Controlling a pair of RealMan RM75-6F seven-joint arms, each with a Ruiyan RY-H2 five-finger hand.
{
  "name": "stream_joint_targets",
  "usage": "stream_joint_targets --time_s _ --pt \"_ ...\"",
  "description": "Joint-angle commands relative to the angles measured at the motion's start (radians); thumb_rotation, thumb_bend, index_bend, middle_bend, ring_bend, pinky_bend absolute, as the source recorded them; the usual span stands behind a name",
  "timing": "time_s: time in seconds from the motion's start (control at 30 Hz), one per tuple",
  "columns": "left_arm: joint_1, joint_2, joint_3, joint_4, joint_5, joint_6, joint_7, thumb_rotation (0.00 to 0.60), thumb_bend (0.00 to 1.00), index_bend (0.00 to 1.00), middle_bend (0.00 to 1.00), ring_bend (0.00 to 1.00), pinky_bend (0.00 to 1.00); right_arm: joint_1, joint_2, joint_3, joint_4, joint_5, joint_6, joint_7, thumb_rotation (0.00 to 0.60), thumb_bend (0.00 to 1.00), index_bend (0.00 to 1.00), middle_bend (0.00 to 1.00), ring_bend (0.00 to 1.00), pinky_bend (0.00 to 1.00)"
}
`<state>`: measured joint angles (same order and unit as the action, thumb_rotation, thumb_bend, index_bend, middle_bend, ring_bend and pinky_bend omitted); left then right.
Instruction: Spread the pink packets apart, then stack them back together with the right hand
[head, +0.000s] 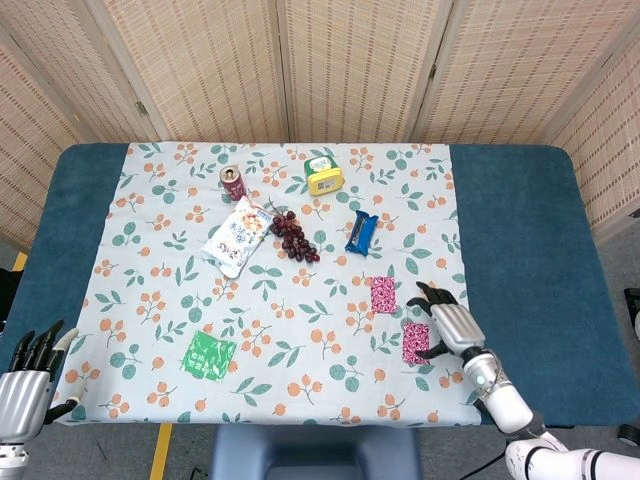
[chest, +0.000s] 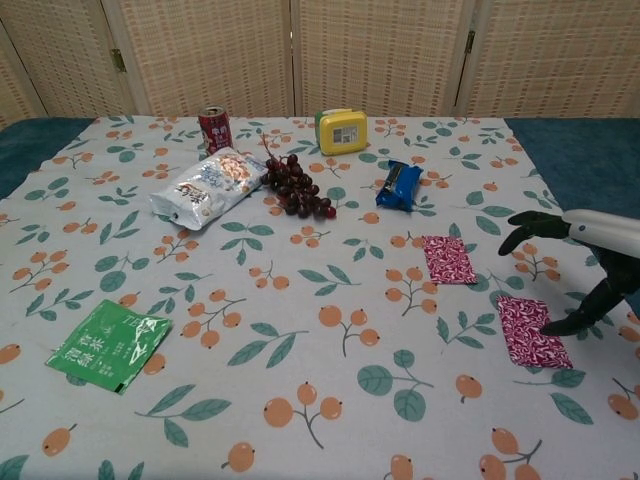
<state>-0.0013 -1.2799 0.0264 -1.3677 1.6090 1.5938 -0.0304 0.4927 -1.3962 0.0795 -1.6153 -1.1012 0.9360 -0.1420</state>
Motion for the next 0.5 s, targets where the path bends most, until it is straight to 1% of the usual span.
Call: stream_joint_targets --time_s 0.03,0.2,0.37,0.5 --pt "0.001 -0.002 0.001 0.002 0.003 0.003 -0.003 0.600 0.41 0.15 0.06 0.13 0.00 0.040 -0.001 0.045 -0.004 0.068 -0.015 -0.046 0.600 0.09 0.22 0.03 0.00 0.00" --pt "0.007 -0.002 0.002 0.008 0.000 0.010 -0.011 0.600 0.41 0.15 0.06 0.13 0.00 0.110 -0.046 0.089 0.043 0.191 -0.054 -0.123 0.600 0.09 0.22 0.03 0.00 0.00" --pt "0.015 0.001 0.002 0.014 -0.005 0.019 -0.022 0.600 0.41 0.15 0.06 0.13 0.00 0.171 -0.098 0.110 0.108 0.293 -0.080 -0.187 0.600 0.09 0.22 0.03 0.00 0.00" --pt "0.019 0.001 0.003 0.016 -0.007 0.019 -0.024 0.600 0.41 0.15 0.06 0.13 0.00 0.222 -0.138 0.115 0.172 0.369 -0.108 -0.237 0.600 0.09 0.22 0.03 0.00 0.00"
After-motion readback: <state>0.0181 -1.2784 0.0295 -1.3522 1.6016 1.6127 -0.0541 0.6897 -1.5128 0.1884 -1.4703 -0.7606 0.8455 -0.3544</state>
